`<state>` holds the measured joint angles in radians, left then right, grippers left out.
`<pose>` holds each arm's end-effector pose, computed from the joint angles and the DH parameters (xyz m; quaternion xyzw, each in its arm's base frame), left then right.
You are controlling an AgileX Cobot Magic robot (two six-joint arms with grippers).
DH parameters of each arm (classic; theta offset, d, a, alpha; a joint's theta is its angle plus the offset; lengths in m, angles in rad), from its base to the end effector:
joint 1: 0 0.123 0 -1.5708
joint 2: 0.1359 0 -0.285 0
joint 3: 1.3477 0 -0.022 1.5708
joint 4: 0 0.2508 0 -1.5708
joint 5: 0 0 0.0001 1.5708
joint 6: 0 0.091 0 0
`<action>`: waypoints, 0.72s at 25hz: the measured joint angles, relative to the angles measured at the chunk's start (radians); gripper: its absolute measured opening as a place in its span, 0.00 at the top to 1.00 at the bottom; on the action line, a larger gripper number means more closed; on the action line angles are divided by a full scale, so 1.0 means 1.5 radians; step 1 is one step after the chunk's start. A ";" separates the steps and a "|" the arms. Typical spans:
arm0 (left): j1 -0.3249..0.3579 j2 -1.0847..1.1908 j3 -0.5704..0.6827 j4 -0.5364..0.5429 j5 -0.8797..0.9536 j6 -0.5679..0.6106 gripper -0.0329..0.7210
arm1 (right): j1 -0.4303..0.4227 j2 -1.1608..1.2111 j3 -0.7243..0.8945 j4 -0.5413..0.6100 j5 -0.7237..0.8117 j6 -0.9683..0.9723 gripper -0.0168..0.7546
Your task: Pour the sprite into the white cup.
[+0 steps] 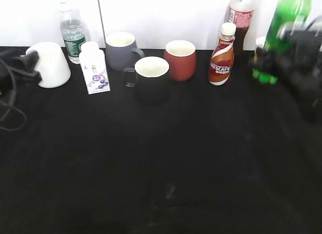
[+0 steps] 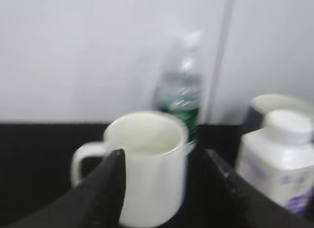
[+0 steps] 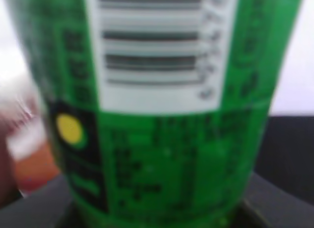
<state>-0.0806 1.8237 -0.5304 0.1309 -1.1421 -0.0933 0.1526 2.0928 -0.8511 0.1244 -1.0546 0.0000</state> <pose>0.3063 -0.0356 0.1541 0.0559 0.7282 -0.0840 0.6779 0.3828 0.0489 0.1186 0.0024 0.7424 0.0316 0.6692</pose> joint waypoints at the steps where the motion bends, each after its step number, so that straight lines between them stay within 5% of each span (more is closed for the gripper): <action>1: -0.001 0.000 0.001 0.011 0.007 0.000 0.45 | -0.004 0.033 -0.009 -0.008 -0.009 0.004 0.48; 8: -0.002 -0.005 0.001 0.057 0.010 0.000 0.45 | -0.004 0.171 -0.094 -0.018 -0.064 0.005 0.47; 11: -0.002 -0.005 0.001 0.058 0.010 0.000 0.45 | -0.004 0.171 -0.095 -0.018 -0.064 0.005 0.27; 14: -0.002 -0.005 0.001 0.081 0.045 -0.003 0.45 | -0.004 0.128 -0.035 -0.019 -0.060 0.005 0.20; 16: -0.004 -0.011 0.001 0.092 0.122 -0.042 0.45 | -0.004 0.074 0.024 -0.024 -0.012 0.005 0.20; 18: -0.021 -0.042 0.001 0.092 0.227 -0.056 0.44 | -0.004 -0.021 0.048 -0.042 0.160 0.005 0.20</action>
<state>-0.1127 1.7612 -0.5297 0.2693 -0.8014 -0.1768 0.1464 2.0611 -0.7784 0.0607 -0.8149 0.0072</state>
